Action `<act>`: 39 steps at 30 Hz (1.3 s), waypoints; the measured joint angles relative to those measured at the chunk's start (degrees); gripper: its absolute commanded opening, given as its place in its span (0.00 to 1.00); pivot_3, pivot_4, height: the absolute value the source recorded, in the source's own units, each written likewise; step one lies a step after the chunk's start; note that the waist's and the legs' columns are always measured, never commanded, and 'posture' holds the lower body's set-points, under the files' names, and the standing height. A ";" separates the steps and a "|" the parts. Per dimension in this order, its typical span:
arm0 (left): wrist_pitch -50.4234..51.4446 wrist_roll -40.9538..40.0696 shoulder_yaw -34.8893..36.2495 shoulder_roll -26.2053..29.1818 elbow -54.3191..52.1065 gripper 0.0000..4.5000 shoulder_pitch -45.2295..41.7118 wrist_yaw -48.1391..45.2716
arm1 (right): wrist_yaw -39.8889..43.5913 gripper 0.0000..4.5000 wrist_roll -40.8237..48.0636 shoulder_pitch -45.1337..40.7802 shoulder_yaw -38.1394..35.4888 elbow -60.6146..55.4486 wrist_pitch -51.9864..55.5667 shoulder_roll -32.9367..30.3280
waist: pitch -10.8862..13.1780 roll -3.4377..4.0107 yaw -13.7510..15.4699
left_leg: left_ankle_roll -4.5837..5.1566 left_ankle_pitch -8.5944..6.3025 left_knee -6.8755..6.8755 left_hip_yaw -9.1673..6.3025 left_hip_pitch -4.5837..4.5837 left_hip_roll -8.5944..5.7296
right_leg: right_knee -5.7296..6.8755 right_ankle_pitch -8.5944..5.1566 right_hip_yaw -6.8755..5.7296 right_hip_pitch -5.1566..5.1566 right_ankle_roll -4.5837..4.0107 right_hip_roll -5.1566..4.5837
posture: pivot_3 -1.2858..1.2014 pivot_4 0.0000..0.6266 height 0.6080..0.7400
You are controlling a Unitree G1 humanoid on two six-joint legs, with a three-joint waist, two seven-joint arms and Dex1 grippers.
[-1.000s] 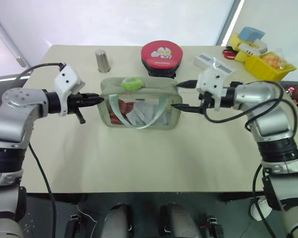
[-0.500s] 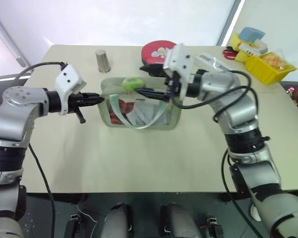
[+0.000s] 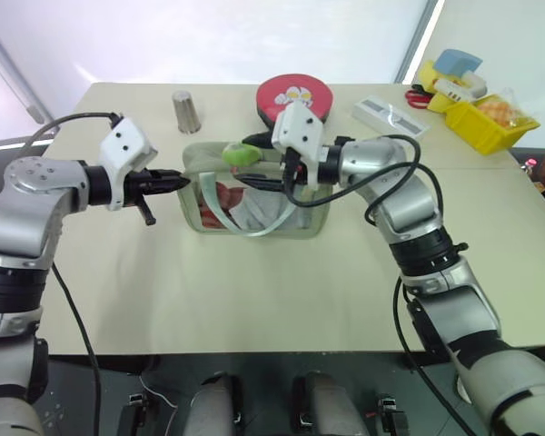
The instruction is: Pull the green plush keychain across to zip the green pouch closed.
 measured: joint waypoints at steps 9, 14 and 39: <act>-1.14 0.76 -0.25 -0.31 0.01 0.00 0.01 0.20 | -1.47 0.01 -0.62 -0.44 -0.91 1.94 -1.80 0.24 | 0.00 0.00 0.03 | 0.00 0.00 0.00 0.00 0.00 0.00 | 0.00 0.00 0.00 0.00 0.00 -0.01 | 0.52 0.24 1.00; -1.25 0.64 0.04 -0.29 -0.35 0.00 0.54 0.23 | -2.24 0.01 -0.65 -0.30 -4.64 -1.22 -0.35 -6.03 | 0.00 0.00 0.16 | 0.00 0.00 0.00 0.01 -0.01 -0.02 | -0.01 0.00 0.00 0.00 0.00 -0.05 | 0.52 0.24 1.00; -1.27 0.53 0.73 -2.00 -1.53 0.00 1.58 0.63 | -13.65 0.01 -12.48 28.37 -6.64 -9.46 2.95 -20.11 | -0.04 0.00 0.23 | -0.01 0.01 -0.01 0.03 0.07 -0.02 | -0.03 0.00 0.02 0.06 0.00 0.00 | 0.52 0.24 1.00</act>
